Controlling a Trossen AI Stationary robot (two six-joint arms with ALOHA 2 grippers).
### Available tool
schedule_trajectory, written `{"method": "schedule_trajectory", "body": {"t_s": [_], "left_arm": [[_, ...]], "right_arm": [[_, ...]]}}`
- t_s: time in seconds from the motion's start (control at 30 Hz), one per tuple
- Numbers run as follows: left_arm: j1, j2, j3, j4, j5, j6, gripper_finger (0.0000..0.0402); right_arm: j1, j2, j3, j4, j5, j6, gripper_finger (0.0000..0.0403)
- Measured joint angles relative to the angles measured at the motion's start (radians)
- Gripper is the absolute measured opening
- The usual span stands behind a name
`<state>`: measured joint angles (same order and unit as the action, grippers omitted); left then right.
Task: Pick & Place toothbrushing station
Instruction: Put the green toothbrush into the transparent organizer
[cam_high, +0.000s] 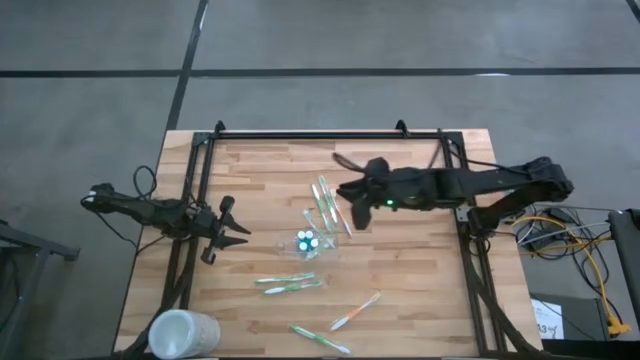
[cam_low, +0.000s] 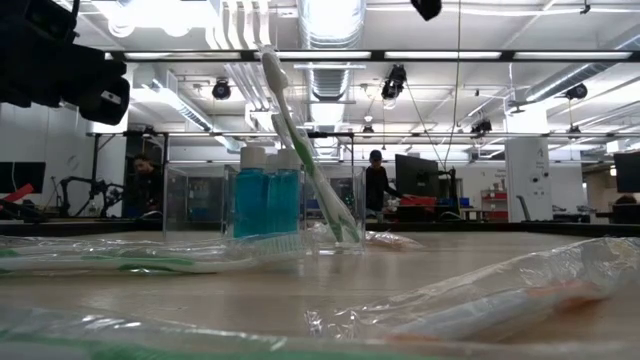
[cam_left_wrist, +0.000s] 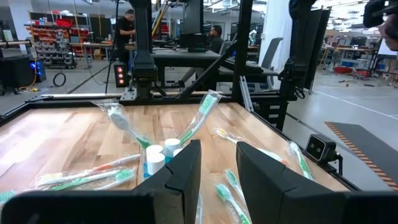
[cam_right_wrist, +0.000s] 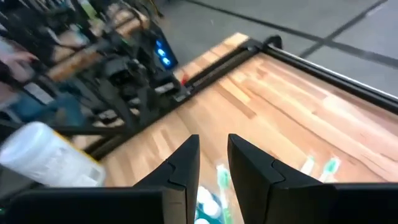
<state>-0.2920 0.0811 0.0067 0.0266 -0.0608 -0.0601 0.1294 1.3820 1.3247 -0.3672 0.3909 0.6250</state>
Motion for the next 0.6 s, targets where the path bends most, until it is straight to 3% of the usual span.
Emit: {"method": "schedule_trajectory", "body": {"t_s": [0.23, 0.37, 0.5, 0.6], "left_arm": [[0.000, 0.000, 0.000, 0.001, 0.000, 0.000, 0.0108], [0.000, 0.000, 0.000, 0.001, 0.000, 0.000, 0.0108], [0.000, 0.000, 0.000, 0.000, 0.000, 0.000, 0.0108], [0.000, 0.000, 0.000, 0.000, 0.000, 0.000, 0.0108]], "right_arm": [[-0.043, 0.175, 0.192, -0.251, 0.010, 0.015, 0.0073], [-0.069, 0.248, 0.268, -0.295, 0.050, 0.039, 0.0072], [-0.107, 0.305, 0.293, -0.326, 0.142, 0.182, 0.0079], [-0.158, 0.332, 0.303, -0.349, 0.137, 0.285, 0.0084]]}}
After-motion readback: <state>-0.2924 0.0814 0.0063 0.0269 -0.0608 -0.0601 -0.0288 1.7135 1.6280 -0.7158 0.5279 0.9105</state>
